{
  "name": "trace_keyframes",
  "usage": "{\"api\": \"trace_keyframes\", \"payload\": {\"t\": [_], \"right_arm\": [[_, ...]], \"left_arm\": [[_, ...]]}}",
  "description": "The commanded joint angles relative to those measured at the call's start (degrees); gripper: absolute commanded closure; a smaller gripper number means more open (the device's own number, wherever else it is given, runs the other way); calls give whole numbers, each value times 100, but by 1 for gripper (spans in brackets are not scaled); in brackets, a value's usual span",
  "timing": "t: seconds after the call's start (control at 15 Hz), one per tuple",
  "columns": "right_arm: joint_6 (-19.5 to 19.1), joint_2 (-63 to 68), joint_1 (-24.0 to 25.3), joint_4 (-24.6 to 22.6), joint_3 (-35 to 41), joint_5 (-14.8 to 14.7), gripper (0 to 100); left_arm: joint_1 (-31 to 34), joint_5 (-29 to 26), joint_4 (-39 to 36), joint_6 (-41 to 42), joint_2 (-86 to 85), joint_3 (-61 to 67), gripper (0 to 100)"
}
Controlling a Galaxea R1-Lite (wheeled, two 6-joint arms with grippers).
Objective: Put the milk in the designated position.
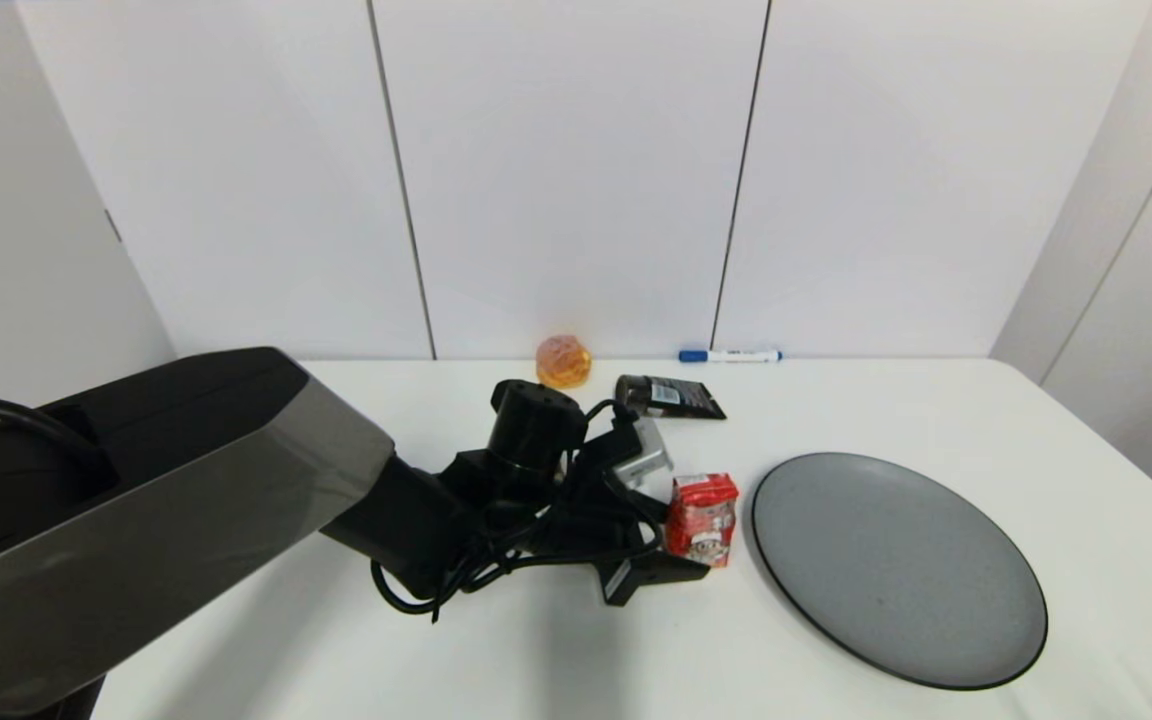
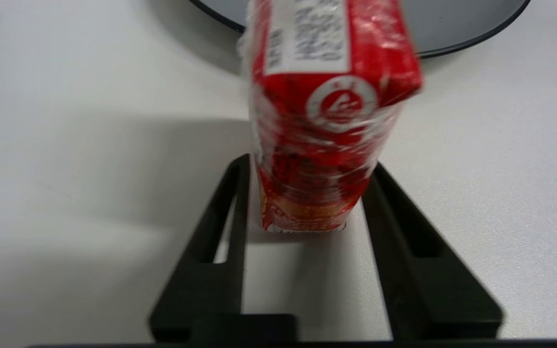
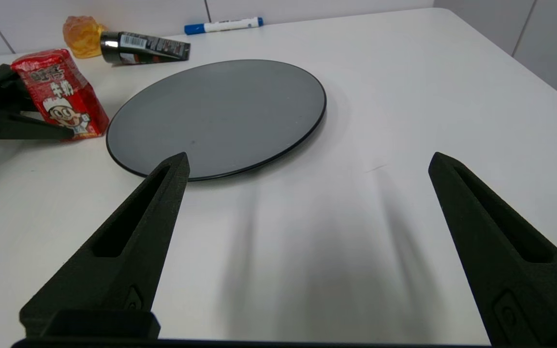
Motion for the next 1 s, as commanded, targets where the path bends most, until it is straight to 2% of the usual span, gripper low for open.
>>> {"api": "trace_keyframes", "payload": {"t": [0.07, 0.33, 0.53, 0.67, 0.8, 1.0], "right_arm": [[-4, 0, 1, 0, 0, 2, 0], [-4, 0, 1, 0, 0, 2, 0], [-4, 0, 1, 0, 0, 2, 0], [-4, 9, 1, 0, 0, 2, 0], [-4, 0, 1, 0, 0, 2, 0], [5, 0, 1, 0, 0, 2, 0]], "left_arm": [[8, -29, 2, -5, -108, 4, 0], [8, -11, 222, -251, -635, 31, 0], [8, 199, 1285, -480, -1708, 435, 0], [17, 604, 2059, -796, -2701, 901, 0], [52, 1834, 2577, -1157, -4028, 1639, 0], [140, 3900, 2595, -1491, -5812, 2729, 0]]}}
